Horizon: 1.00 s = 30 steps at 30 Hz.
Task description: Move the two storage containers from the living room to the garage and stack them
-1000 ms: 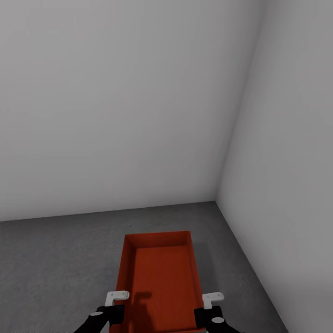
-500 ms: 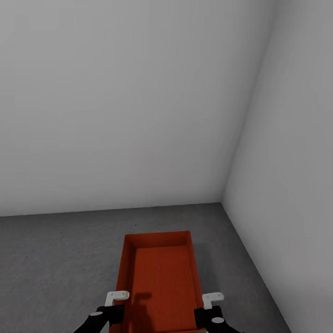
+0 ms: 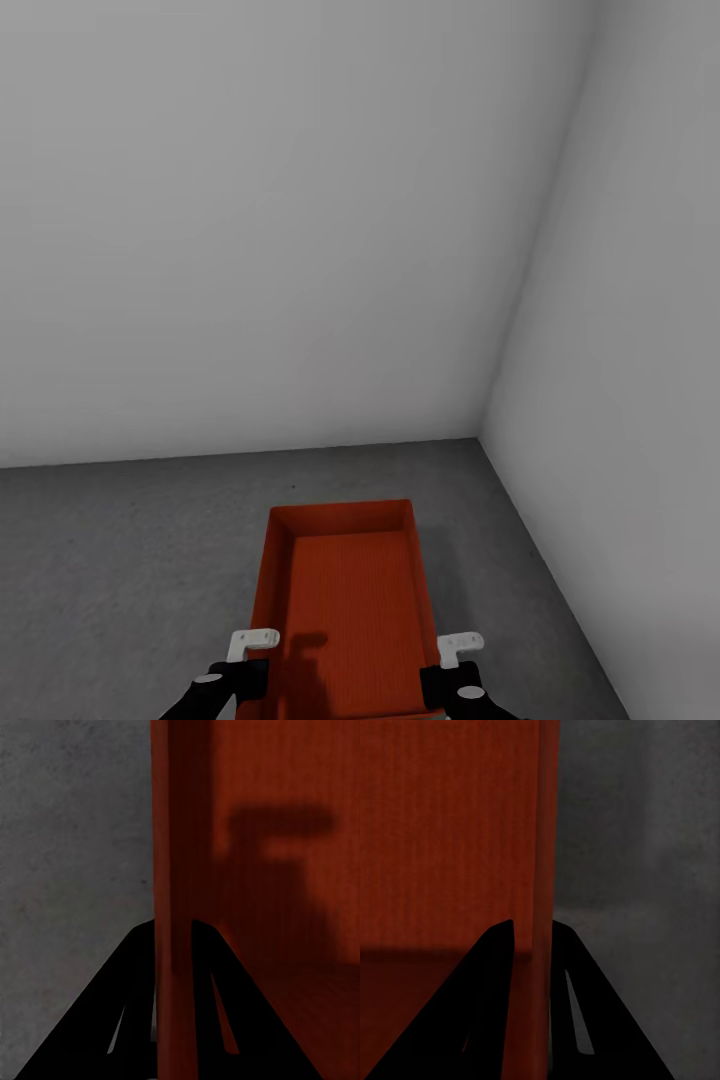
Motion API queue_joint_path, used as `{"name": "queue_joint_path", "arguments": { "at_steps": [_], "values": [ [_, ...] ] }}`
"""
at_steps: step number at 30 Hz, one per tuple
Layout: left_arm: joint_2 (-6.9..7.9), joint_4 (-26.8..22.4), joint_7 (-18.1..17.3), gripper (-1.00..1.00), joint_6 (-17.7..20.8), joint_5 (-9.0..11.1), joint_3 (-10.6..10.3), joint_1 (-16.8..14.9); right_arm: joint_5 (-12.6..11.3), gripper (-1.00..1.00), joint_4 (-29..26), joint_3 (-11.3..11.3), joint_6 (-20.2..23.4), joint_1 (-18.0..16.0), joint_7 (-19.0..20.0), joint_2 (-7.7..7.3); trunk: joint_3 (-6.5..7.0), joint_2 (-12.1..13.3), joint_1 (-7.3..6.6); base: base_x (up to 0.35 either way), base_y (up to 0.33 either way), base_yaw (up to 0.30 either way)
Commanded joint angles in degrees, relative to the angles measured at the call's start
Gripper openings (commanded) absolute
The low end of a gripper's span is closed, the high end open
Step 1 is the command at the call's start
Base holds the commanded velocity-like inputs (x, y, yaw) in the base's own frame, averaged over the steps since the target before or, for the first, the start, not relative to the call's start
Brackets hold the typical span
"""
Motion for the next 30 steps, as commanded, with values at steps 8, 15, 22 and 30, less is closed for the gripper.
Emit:
{"name": "queue_joint_path", "arguments": {
  "at_steps": [8, 15, 22, 30],
  "values": [
    [0.21, -0.4, 0.6, -1.0, 0.4, -0.8, -0.8, 0.0, -1.4, -1.0, 1.5, -0.4, -0.2, -0.1, -0.4, -0.66, -0.06, 0.0, 0.0, 0.0, 0.0, 0.0],
    [0.21, -0.4, 0.5, -1.0, 0.3, -0.8, -0.7, 0.0, -1.4, -1.0, 1.5, -0.4, -0.2, -0.1, -0.4, -0.66, -0.06, 0.0, 0.0, 0.0, 0.0, 0.0],
    [0.2, -0.4, 0.4, -1.0, 0.4, -0.8, -0.5, 0.0, -1.4, -1.0, 1.5, -0.4, -0.2, -0.1, -0.4, -0.68, -0.06, 0.0, 0.0, 0.0, 0.0, 0.0],
    [0.14, -0.4, 0.6, -1.0, 0.7, -0.8, -0.3, 0.0, -1.4, -1.0, 1.5, -0.4, -0.3, -0.1, -0.4, -0.69, -0.06, 0.0, 0.0, 0.0, 0.0, 0.0]
  ]
}}
